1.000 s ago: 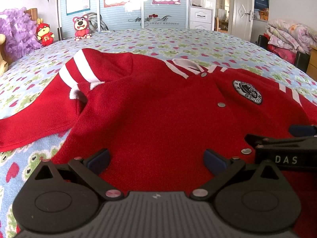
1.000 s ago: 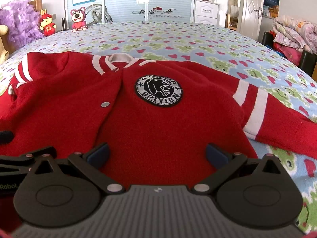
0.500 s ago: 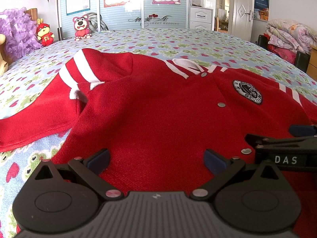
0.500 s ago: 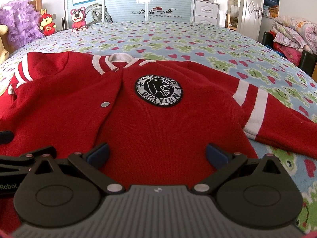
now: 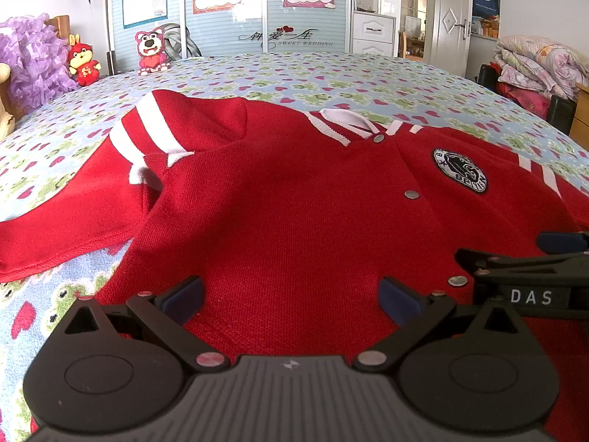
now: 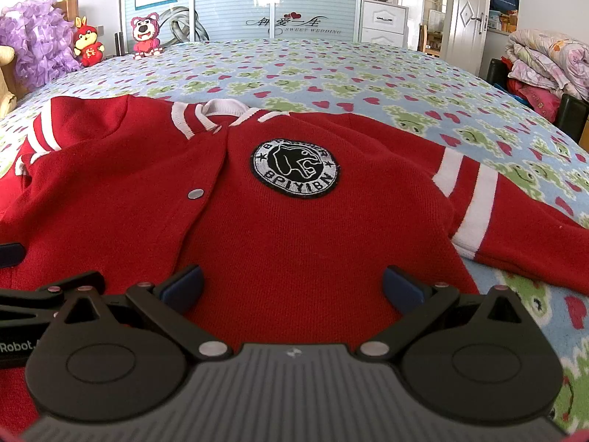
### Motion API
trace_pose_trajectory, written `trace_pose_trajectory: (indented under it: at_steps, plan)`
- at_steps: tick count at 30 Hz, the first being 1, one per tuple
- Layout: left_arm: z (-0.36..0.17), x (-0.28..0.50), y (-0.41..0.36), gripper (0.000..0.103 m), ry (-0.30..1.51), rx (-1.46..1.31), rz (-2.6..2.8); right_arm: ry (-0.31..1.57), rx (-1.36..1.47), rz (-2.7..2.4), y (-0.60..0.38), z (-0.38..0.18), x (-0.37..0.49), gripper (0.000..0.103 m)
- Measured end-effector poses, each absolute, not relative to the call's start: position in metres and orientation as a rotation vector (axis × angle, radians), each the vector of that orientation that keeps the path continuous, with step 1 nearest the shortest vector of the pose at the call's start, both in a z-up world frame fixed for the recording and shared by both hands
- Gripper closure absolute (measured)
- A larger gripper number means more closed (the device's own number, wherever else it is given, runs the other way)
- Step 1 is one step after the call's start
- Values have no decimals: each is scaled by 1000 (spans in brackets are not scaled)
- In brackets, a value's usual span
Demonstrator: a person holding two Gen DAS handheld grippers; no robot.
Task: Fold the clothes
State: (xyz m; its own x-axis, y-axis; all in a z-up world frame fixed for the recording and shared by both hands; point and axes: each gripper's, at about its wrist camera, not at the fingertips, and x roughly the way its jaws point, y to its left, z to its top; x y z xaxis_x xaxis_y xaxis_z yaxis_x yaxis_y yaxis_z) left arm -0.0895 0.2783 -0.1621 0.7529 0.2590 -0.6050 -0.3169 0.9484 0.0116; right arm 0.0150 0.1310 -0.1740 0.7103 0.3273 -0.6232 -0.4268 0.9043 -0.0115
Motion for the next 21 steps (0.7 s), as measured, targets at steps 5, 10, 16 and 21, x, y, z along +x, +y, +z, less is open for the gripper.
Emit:
trace_pose_trajectory:
  at_steps: [5,10,16,21]
  plan:
    - [-162,-85,277,0,646,-93,315,659,-160,421,131,-174,15,2]
    - [-162,-83,275,0,647,-93,315,659,-160,421,131,-174,15,2]
    - [-163,-80,274,0,646,-94,315,659,-160,421,130,-174,15,2]
    - [-163,-78,274,0,647,-93,314,659,-160,421,130,-174,15,2]
